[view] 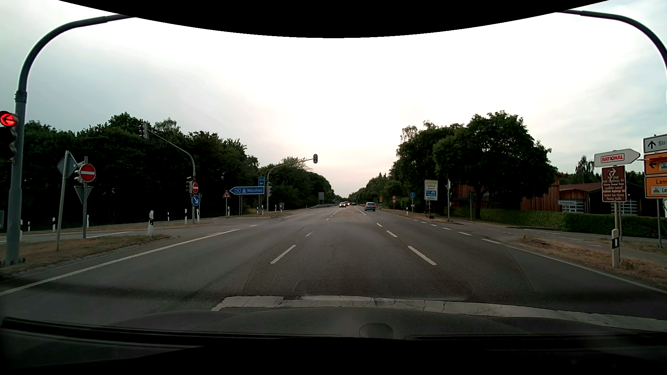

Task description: Follow the waypoints while adhering to traffic rules and regulations

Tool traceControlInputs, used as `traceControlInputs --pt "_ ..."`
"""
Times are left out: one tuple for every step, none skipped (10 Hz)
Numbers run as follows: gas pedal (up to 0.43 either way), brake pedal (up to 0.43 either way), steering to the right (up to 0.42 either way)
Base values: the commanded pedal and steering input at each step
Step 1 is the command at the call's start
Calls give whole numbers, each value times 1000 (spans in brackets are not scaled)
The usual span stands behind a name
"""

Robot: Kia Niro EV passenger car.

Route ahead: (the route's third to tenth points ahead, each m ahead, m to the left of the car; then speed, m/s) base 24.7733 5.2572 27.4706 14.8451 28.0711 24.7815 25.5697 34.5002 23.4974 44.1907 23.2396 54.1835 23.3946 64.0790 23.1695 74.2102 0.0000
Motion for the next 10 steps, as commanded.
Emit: traceControlInputs --pt "0 232 -1" --pt "0 232 -1" --pt "0 232 -1" --pt "0 232 -1" --pt "0 232 -1" --pt "0 232 -1" --pt "0 232 -1" --pt "0 232 -1" --pt "0 232 -1" --pt "0 232 -1"
